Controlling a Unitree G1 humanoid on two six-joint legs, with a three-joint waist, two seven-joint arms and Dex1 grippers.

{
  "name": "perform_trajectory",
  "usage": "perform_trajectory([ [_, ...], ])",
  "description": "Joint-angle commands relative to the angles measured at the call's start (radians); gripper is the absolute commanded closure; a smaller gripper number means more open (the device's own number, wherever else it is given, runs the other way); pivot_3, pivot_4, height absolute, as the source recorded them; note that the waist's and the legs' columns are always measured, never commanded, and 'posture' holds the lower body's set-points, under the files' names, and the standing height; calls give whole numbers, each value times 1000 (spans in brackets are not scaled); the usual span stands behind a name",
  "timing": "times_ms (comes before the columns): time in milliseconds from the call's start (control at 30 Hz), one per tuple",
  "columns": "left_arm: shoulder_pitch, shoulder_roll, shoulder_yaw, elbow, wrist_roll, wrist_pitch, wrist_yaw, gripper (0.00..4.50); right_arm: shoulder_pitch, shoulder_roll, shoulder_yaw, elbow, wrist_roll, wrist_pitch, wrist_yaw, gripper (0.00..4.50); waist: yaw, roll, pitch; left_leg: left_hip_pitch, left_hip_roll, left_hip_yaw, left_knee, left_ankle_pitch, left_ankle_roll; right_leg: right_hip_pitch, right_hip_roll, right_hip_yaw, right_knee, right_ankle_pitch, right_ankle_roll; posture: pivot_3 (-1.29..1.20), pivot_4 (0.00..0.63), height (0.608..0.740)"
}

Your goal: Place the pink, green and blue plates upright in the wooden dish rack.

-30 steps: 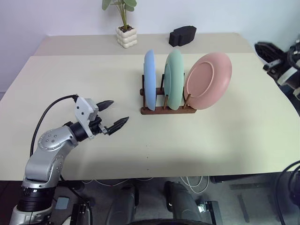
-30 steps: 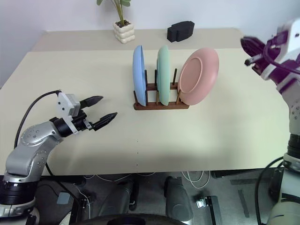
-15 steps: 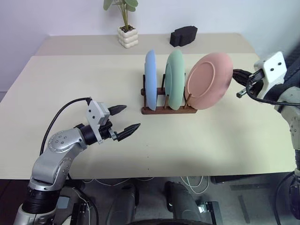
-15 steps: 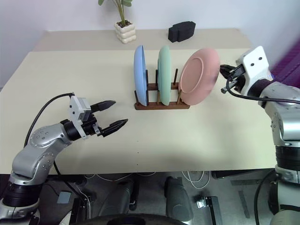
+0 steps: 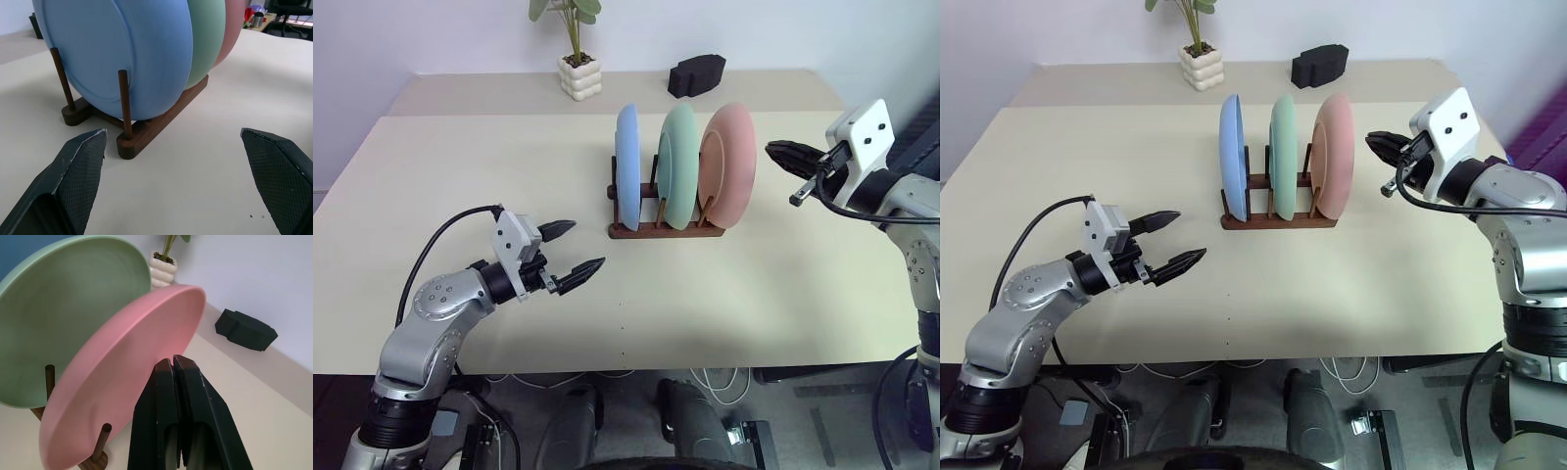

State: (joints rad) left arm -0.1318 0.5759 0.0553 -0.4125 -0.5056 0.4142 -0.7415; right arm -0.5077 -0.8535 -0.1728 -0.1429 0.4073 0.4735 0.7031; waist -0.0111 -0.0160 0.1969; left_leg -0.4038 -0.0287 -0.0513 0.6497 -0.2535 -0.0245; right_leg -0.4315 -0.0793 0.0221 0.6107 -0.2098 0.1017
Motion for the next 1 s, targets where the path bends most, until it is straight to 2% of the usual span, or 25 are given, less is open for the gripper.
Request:
perform_trajectory([
  [33,-2,-6,14,-16,5,-20,9,0,-6,-2,-51,35,-18,-21,-16,4473,0,0,0,0,0,0,0,0,0,0,0,0,0,0,0,0,150,730],
  [433,16,29,166,208,131,-162,91,0,180,16,-126,281,-88,-256,19,4473,-2,0,0,1,0,1,0,0,0,0,0,0,1,1,1,0,150,730],
  [800,-29,9,147,303,182,-227,99,0,153,94,-146,418,-69,-373,34,4473,-1,0,0,6,0,1,0,0,0,4,0,0,2,1,2,0,150,730],
  [1000,-15,-5,155,298,182,-235,96,0,176,106,-157,413,-66,-380,22,4473,-1,0,0,7,0,1,0,0,0,5,0,1,2,2,4,0,150,730],
])
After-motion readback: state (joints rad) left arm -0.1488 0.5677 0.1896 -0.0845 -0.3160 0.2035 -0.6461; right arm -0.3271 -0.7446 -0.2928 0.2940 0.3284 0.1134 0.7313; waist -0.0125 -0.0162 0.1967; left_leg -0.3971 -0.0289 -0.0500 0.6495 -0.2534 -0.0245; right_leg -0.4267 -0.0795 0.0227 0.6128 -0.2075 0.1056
